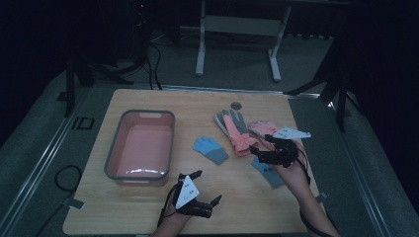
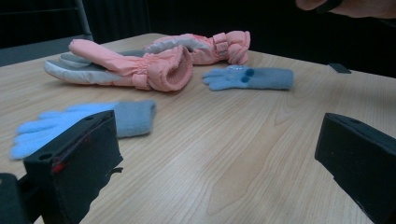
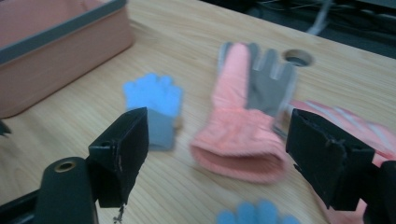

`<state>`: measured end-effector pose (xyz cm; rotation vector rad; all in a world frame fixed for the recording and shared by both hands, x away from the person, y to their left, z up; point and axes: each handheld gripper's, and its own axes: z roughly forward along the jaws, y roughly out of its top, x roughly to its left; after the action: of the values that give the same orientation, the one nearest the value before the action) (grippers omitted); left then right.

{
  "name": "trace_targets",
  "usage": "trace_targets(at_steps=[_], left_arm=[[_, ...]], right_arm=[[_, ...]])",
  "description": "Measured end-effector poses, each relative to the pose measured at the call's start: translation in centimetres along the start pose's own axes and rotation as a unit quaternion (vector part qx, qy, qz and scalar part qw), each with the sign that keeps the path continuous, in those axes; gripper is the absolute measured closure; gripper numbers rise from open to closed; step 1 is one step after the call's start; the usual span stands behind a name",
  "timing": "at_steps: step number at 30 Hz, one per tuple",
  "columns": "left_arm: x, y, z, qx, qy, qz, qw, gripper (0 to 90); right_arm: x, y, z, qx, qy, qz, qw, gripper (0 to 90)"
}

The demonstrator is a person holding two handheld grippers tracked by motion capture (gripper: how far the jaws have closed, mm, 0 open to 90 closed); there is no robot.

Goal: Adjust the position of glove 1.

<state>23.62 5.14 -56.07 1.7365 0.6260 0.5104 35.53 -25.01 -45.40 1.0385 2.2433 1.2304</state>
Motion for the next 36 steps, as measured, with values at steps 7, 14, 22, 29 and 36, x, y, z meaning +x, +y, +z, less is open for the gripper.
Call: trace_targets(at_steps=[7,14,22,29,36], left_arm=[[0.0,0.0,0.0,-0.002,-0.002,0.001,1.0,0.1],[0.0,0.0,0.0,-0.002,-0.003,-0.001,1.0,0.1],[0.0,0.0,-0.1,-0.001,-0.004,-0.001,1.0,0.1],[0.0,0.0,-0.1,-0.001,-0.006,0.0,1.0,0.1],[0.0,0.0,-0.1,-0.002,-0.008,-0.001,1.0,0.1]], right_arm=[[1.6,0.8,2.8,0.002,0.029,-0.024,0.9993,28.1],[3.2,1.6,5.6,0.027,0.052,-0.045,0.9972,28.4],[4.4,2.1,8.8,0.054,0.066,-0.067,0.9941,39.7],[4.7,2.2,11.5,0.089,0.077,-0.07,0.9905,51.2],[5.2,2.0,14.4,0.113,0.094,-0.071,0.9866,56.4]])
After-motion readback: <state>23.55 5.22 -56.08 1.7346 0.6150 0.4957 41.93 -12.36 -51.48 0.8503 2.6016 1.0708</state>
